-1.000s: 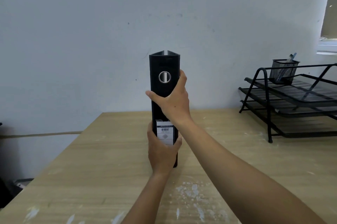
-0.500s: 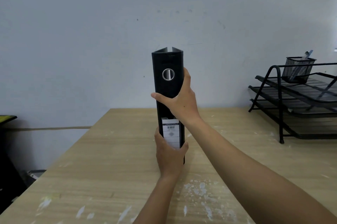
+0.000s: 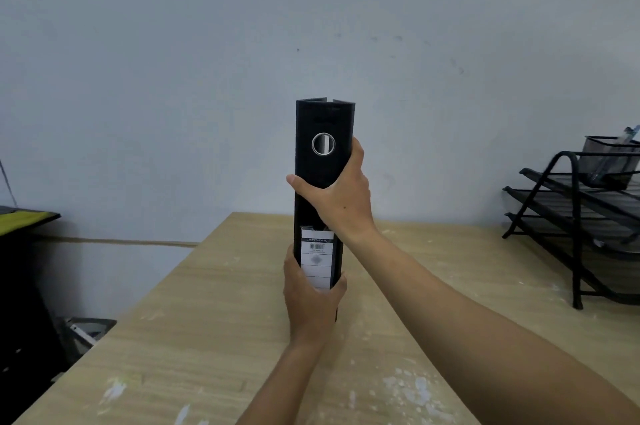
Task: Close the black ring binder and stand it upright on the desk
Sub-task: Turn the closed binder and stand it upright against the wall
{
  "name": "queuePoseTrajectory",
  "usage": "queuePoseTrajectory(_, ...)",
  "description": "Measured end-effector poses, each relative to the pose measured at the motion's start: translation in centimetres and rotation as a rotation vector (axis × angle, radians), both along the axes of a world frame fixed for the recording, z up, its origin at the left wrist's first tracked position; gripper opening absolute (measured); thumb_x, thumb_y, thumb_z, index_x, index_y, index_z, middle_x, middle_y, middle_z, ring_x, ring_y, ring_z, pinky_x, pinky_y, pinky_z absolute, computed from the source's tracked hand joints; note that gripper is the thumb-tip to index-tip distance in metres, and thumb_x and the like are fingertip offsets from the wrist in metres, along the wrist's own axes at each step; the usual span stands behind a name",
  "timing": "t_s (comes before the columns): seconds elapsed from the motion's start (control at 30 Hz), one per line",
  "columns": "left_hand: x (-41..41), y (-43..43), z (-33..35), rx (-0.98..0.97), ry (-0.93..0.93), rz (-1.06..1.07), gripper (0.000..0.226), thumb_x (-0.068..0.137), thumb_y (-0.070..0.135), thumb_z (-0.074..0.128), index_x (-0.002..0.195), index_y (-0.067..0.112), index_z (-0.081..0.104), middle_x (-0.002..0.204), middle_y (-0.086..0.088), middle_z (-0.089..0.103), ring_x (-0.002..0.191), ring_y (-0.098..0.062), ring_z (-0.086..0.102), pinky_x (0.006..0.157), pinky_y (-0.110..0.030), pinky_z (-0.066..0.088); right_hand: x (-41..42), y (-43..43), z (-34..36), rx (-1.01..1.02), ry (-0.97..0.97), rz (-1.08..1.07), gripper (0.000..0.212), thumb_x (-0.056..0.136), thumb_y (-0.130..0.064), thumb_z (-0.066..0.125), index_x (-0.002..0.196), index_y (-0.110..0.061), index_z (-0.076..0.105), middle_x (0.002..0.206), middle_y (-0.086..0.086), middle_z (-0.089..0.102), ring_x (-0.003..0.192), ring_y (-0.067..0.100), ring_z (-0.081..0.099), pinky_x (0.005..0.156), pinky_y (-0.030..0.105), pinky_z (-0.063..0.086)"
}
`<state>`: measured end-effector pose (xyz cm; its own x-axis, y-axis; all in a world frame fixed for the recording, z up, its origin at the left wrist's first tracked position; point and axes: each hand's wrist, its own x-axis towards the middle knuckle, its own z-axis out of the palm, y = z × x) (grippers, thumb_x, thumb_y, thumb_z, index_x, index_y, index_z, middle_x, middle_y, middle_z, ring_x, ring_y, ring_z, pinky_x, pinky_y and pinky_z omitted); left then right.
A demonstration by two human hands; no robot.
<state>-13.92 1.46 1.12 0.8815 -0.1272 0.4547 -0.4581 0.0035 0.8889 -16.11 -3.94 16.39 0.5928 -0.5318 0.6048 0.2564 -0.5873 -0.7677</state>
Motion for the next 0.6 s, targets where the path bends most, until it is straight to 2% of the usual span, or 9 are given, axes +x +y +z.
queuePoseTrajectory(0.1, 2.6, 1.9, 0.8, -0.008, -0.019, 0.02, 0.083, 0.065, 0.016, 0.085, 0.133, 0.022, 0.038, 0.12, 0.005, 0.055, 0.109, -0.014, 0.057, 0.088, -0.032, 0.053, 2.5, 1.9, 0.9, -0.014, 0.003, 0.034, 0.1, 0.068, -0.041, 0.083, 0.145, -0.028, 0.02, 0.131, -0.008, 0.056, 0.113, 0.016, 0.059, 0.096, 0.037, 0.05)
queuePoseTrajectory(0.17, 4.7, 3.3, 1.4, -0.016, -0.026, 0.024, 0.081, 0.065, 0.014, 0.084, 0.131, 0.024, 0.038, 0.118, 0.006, 0.055, 0.107, -0.012, 0.056, 0.085, -0.027, 0.051, 4.6, 3.2, 1.5, -0.014, 0.01, 0.05, 0.101, 0.067, -0.043, 0.082, 0.145, -0.028, 0.02, 0.131, -0.008, 0.056, 0.114, 0.017, 0.058, 0.095, 0.036, 0.049)
queuePoseTrajectory(0.27, 8.2, 5.4, 1.8, -0.01, -0.062, 0.04, 0.077, 0.064, 0.013, 0.084, 0.122, 0.036, 0.037, 0.11, 0.016, 0.054, 0.101, -0.001, 0.056, 0.077, -0.014, 0.044, 7.9, 4.9, 1.9, 0.0, 0.014, 0.054, 0.101, 0.068, -0.044, 0.082, 0.145, -0.029, 0.019, 0.131, -0.009, 0.056, 0.113, 0.017, 0.058, 0.092, 0.033, 0.048)
queuePoseTrajectory(0.37, 11.6, 7.1, 1.7, 0.011, -0.085, 0.051, 0.078, 0.064, 0.011, 0.084, 0.119, 0.039, 0.036, 0.107, 0.027, 0.05, 0.101, 0.014, 0.051, 0.074, -0.006, 0.04, 11.3, 6.3, 1.7, 0.012, 0.014, 0.043, 0.1, 0.067, -0.045, 0.081, 0.144, -0.03, 0.019, 0.131, -0.01, 0.056, 0.114, 0.018, 0.059, 0.096, 0.04, 0.049)
queuePoseTrajectory(0.47, 15.0, 8.4, 1.5, 0.008, -0.083, 0.052, 0.08, 0.064, 0.011, 0.084, 0.128, 0.031, 0.039, 0.111, 0.031, 0.048, 0.105, 0.02, 0.047, 0.077, -0.005, 0.039, 14.8, 7.7, 1.6, 0.03, 0.029, 0.043, 0.103, 0.065, -0.048, 0.08, 0.145, -0.032, 0.017, 0.134, -0.01, 0.054, 0.117, 0.019, 0.057, 0.098, 0.044, 0.048)
queuePoseTrajectory(0.6, 18.6, 9.2, 1.2, 0.006, -0.096, 0.053, 0.09, 0.065, 0.012, 0.084, 0.138, 0.028, 0.034, 0.113, 0.036, 0.044, 0.106, 0.025, 0.043, 0.08, -0.005, 0.037, 18.4, 8.8, 1.2, 0.03, 0.026, 0.037, 0.102, 0.065, -0.048, 0.079, 0.144, -0.032, 0.016, 0.134, -0.01, 0.054, 0.116, 0.019, 0.059, 0.097, 0.044, 0.049)
